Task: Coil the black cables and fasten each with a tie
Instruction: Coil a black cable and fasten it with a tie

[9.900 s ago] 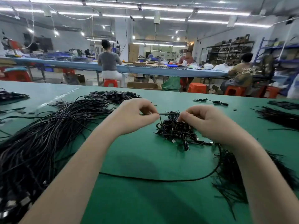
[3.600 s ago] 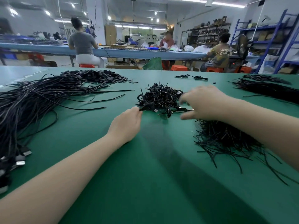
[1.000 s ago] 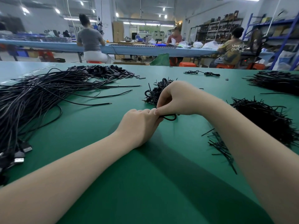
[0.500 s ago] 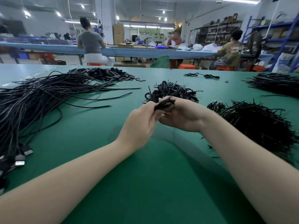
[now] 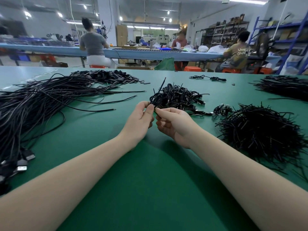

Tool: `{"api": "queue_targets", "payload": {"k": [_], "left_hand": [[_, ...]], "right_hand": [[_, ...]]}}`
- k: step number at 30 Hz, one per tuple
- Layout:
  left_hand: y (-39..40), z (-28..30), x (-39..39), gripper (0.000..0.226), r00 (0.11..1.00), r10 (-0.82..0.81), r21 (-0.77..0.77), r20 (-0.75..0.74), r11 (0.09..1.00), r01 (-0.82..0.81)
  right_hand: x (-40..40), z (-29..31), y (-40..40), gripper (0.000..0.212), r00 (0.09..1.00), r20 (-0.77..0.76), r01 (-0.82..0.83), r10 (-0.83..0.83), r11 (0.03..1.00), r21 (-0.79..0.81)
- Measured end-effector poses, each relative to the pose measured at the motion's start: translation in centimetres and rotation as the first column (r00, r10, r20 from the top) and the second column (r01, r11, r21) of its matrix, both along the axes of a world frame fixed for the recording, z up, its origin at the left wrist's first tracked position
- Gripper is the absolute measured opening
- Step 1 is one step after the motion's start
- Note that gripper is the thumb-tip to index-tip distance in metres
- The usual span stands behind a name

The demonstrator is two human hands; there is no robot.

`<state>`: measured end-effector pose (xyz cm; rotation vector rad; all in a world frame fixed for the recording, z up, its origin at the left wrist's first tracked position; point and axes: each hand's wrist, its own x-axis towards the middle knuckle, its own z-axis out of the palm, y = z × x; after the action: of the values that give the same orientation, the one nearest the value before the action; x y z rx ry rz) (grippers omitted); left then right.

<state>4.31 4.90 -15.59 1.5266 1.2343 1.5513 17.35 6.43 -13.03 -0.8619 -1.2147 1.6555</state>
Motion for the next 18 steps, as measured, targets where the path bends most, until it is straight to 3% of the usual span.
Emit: {"api": "queue_targets", "payload": {"k": [10, 18], "left_hand": [[0.1, 0.0, 0.1, 0.017, 0.996, -0.077, -0.022, 0.036, 0.997, 0.078], [-0.5, 0.4, 0.4, 0.017, 0.98, -0.182, -0.029, 0.083, 0.982, 0.185]], "right_hand": [[1.0, 0.0, 0.0, 0.014, 0.989, 0.146, -0.021, 0.013, 0.998, 0.052], [1.5, 0.8, 0.1, 0.008, 0.982, 0.086, -0.155, 0.169, 0.977, -0.147]]}}
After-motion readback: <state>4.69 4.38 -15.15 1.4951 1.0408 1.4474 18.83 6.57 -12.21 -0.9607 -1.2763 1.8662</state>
